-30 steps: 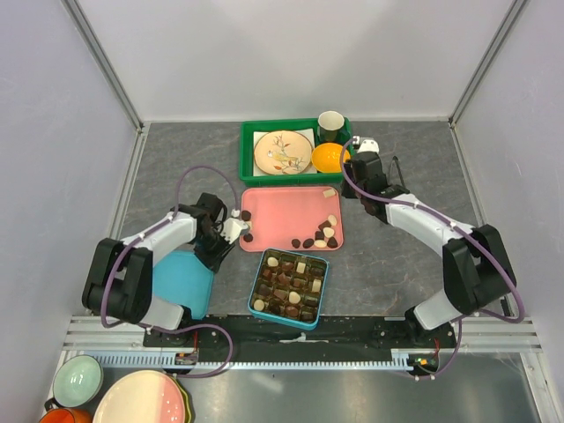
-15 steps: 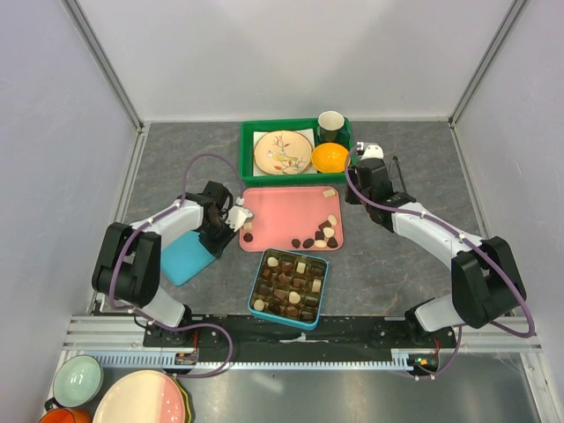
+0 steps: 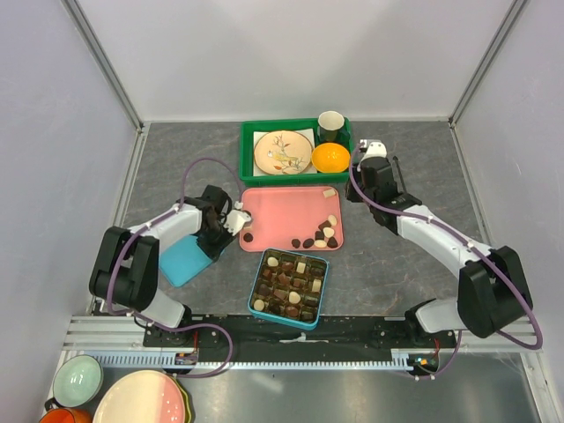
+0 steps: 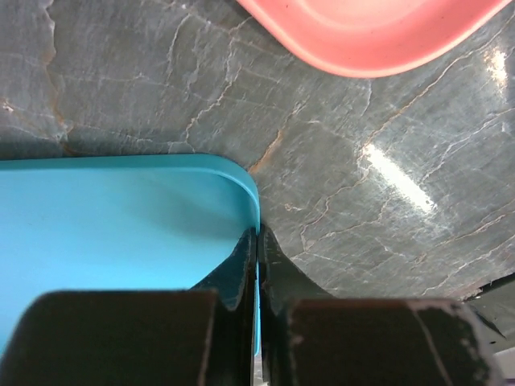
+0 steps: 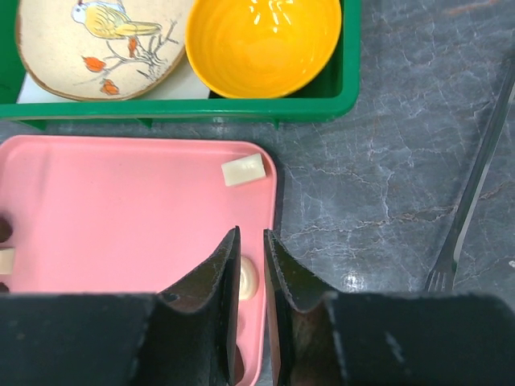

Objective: Pack the chocolate
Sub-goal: Pick up the box lid from the corner of the board.

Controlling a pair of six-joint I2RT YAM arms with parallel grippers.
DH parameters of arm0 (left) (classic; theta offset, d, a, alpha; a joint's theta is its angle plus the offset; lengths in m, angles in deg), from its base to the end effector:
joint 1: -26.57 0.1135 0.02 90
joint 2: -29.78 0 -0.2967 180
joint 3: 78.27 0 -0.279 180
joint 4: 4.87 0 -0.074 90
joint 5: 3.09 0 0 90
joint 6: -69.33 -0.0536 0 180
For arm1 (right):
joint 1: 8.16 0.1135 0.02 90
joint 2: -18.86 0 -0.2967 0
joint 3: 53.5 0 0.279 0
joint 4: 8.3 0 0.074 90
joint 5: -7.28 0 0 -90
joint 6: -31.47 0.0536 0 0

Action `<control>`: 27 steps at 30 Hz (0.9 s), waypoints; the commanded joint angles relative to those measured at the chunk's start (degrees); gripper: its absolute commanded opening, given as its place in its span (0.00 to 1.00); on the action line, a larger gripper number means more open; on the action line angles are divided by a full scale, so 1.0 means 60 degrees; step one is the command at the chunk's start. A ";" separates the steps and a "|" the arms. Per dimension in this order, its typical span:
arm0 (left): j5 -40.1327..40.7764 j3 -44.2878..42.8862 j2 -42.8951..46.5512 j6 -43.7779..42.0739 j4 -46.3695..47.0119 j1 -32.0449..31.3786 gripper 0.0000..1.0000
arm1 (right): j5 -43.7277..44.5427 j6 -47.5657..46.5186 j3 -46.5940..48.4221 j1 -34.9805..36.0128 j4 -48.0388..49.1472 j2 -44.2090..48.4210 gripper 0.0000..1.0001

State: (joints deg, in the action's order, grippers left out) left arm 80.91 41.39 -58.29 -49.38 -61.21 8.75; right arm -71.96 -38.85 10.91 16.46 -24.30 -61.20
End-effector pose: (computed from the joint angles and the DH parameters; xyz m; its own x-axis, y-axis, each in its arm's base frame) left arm 0.2554 -0.0880 0.1536 -0.6794 0.7202 -0.1406 0.7308 0.6813 -0.0416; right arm 0.3180 0.1347 0.2640 -0.5383 0.1172 -0.8345 -0.0887 0.9769 0.1944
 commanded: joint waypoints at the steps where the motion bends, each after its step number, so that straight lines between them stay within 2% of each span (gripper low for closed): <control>1: -0.0041 -0.0143 0.0498 -0.0064 -0.0178 -0.0018 0.01 | -0.0299 -0.0204 0.0110 -0.0017 0.0273 0.0568 0.25; 7: -0.0302 -0.0903 0.2077 -0.0283 -0.1874 -0.0018 0.02 | -0.1455 -0.0745 -0.0401 0.0027 0.1414 0.1285 0.25; 11: -0.0917 -0.2249 0.3163 -0.0736 -0.3498 -0.0017 0.01 | -0.2524 -0.1287 -0.0753 0.0057 0.2234 0.1827 0.32; 14: -0.2277 -0.3582 0.3735 -0.1410 -0.5094 -0.0018 0.02 | -0.3826 -0.1916 -0.1236 0.0071 0.3171 0.2194 0.42; 15: -0.2716 -0.3933 0.3852 -0.1629 -0.5522 -0.0003 0.02 | -0.4657 -0.2223 -0.1383 0.0071 0.3826 0.2412 0.44; 16: -0.3562 -0.4299 0.3941 -0.1863 -0.5874 -0.0017 0.02 | -0.5028 -0.2327 -0.1703 0.0071 0.4210 0.2530 0.45; 19: -0.5368 -0.5472 0.4190 -0.3268 -0.7354 -0.0018 0.02 | -0.6766 -0.2649 -0.2275 0.0086 0.5719 0.2926 0.51; 20: -0.5662 -0.5722 0.4524 -0.3591 -0.7372 -0.0018 0.02 | -0.7297 -0.2708 -0.2394 0.0100 0.6506 0.2985 0.55; 22: -0.6378 -0.5681 0.5037 -0.4148 -0.7372 -0.0119 0.02 | -0.8234 -0.3073 -0.2628 0.0129 0.7083 0.3132 0.58; 24: -0.6631 -0.5490 0.5782 -0.5187 -0.7372 -0.0178 0.02 | -0.8473 -0.3468 -0.2586 0.0188 0.7013 0.3234 0.59; 27: -0.6939 -0.5270 0.6080 -0.5908 -0.7372 -0.0398 0.02 | -0.8810 -0.4711 -0.2396 0.0290 0.6371 0.3409 0.63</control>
State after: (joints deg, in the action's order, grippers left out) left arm 47.53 9.06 -25.01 -72.72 -92.69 7.63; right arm -115.59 -56.97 -4.45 17.44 10.06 -43.03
